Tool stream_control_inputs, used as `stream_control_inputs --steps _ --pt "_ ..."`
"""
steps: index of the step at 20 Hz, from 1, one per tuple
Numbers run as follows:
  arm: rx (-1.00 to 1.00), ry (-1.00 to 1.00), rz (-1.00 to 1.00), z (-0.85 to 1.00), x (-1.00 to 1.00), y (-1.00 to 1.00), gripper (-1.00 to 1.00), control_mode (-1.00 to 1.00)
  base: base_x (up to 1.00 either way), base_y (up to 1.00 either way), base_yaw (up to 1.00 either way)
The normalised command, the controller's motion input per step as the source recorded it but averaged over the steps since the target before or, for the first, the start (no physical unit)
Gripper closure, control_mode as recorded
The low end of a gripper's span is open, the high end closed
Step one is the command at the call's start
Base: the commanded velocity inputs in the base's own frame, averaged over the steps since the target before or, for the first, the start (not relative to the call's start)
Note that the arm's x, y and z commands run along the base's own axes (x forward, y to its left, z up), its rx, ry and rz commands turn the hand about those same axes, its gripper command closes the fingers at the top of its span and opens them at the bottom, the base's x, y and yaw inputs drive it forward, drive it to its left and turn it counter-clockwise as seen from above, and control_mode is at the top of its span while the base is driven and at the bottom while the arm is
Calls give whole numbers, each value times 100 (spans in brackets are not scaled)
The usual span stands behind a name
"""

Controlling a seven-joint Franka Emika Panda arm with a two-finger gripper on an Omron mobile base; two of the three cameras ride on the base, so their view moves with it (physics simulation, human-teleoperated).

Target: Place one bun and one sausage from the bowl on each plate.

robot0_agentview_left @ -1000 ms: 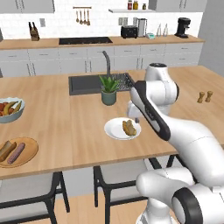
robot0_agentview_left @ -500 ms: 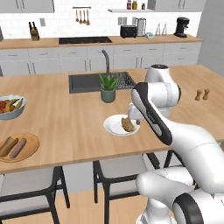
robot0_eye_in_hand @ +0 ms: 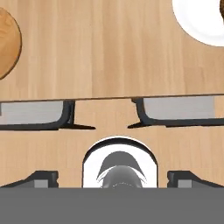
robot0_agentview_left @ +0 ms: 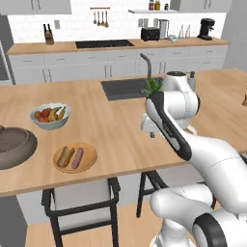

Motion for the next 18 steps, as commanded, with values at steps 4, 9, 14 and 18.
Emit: stream_control_inputs --steps 4,9,14,18 --pt "0 0 0 0 0 0 -100 100 0 100 -9" --pt "0 0 0 0 0 0 -100 100 0 100 -8" --pt "0 0 0 0 0 0 -100 100 1 100 -1" --pt "0 0 0 0 0 0 -100 100 33 84 -2"
